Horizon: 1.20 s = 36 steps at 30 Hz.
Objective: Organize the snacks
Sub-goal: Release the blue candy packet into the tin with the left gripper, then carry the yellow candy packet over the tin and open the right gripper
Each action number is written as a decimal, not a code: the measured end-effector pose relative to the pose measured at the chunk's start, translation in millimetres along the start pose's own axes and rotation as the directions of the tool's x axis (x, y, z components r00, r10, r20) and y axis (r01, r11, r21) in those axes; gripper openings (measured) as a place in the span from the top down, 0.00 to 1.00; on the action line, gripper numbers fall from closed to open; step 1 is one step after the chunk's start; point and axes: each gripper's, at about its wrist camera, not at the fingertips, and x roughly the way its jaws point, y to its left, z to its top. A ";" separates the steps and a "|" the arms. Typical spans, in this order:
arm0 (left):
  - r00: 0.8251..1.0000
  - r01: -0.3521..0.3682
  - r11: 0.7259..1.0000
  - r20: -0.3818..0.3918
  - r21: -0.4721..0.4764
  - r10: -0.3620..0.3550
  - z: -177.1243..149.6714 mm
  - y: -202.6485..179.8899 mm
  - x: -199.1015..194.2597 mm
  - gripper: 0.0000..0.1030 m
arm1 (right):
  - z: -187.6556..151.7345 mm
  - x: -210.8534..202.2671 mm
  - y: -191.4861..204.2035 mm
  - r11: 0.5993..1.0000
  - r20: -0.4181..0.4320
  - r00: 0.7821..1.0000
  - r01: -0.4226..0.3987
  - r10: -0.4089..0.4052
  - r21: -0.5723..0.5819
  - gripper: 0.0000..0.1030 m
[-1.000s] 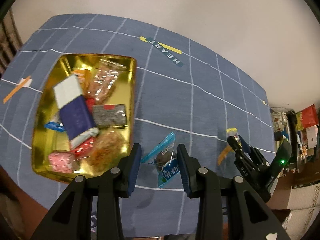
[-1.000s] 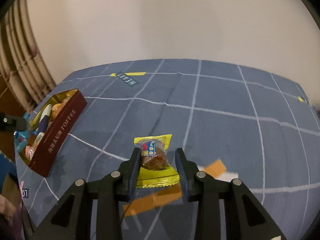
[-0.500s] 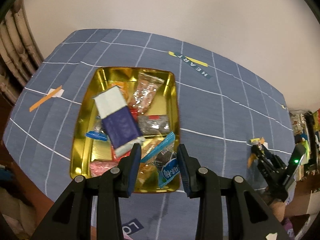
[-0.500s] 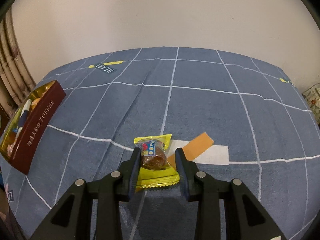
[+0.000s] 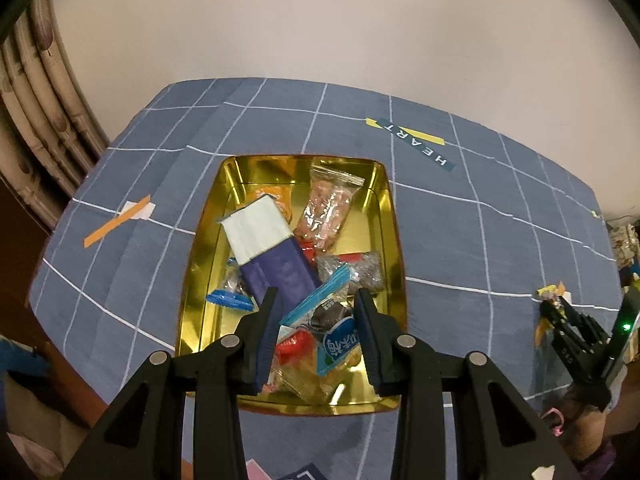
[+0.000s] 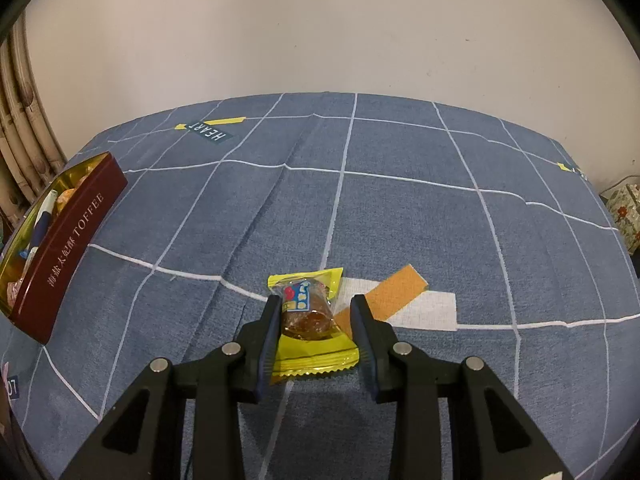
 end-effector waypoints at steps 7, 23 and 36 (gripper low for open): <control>1.000 -0.025 1.000 -0.014 -0.003 0.025 2.3 3.7 13.7 0.67 | 0.1 -0.2 0.3 1.000 0.000 1.000 0.000 0.000 0.000 0.66; 0.998 -0.053 0.998 -0.043 -0.027 0.051 11.0 18.5 37.2 0.67 | -0.1 1.2 1.0 1.000 0.000 1.000 0.005 -0.005 -0.005 0.66; 0.996 -0.092 0.996 -0.012 0.004 0.092 38.7 24.5 50.9 0.28 | -0.4 0.6 -0.7 1.000 0.000 1.000 0.005 -0.005 -0.006 0.66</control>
